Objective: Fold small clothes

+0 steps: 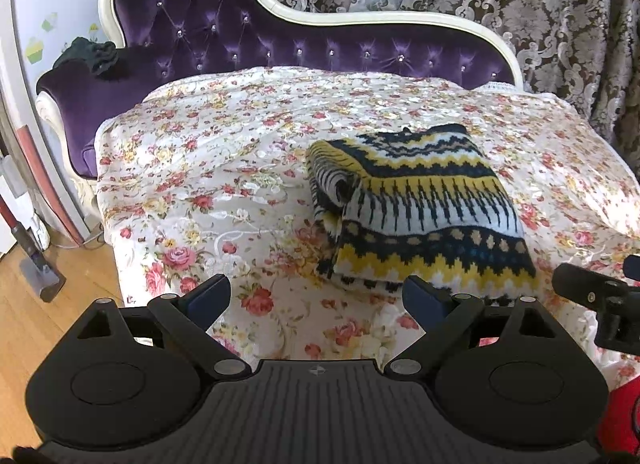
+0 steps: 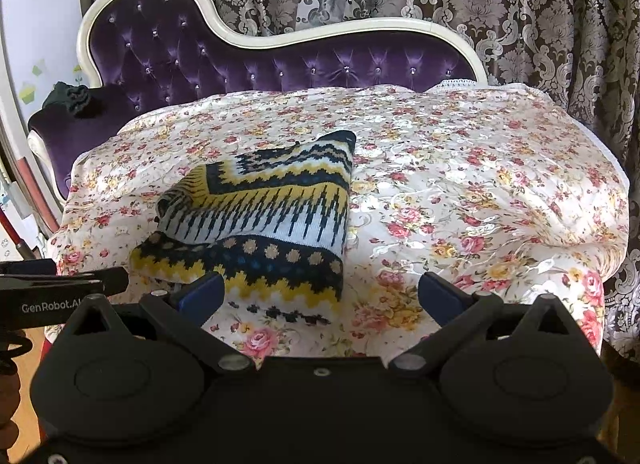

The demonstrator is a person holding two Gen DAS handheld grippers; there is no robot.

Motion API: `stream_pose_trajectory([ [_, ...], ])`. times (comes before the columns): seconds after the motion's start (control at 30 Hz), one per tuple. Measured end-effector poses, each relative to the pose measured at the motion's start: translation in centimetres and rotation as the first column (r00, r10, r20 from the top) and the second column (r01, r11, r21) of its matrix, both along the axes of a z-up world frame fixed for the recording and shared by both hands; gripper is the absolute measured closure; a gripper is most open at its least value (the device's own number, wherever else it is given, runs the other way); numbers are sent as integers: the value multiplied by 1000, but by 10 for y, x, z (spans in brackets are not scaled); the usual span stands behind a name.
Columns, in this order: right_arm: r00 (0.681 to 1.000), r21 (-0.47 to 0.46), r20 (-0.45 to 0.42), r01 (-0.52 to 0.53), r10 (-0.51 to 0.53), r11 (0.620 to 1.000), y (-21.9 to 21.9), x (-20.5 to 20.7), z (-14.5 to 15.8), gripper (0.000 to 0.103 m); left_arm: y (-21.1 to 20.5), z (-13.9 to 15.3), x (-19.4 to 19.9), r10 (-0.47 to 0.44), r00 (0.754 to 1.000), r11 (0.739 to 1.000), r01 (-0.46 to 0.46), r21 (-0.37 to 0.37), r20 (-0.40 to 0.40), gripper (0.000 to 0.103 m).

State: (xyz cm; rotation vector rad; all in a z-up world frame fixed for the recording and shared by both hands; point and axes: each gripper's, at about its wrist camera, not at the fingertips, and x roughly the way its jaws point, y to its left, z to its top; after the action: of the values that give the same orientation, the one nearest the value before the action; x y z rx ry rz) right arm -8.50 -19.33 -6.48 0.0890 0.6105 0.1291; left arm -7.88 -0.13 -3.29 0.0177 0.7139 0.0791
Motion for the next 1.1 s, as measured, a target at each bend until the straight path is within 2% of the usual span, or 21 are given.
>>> stream_pose_trajectory([
  [1.1, 999, 29, -42, 5, -4, 1000, 0, 15, -5, 1, 1, -4, 6, -1, 999, 1000, 1, 13, -45, 9],
])
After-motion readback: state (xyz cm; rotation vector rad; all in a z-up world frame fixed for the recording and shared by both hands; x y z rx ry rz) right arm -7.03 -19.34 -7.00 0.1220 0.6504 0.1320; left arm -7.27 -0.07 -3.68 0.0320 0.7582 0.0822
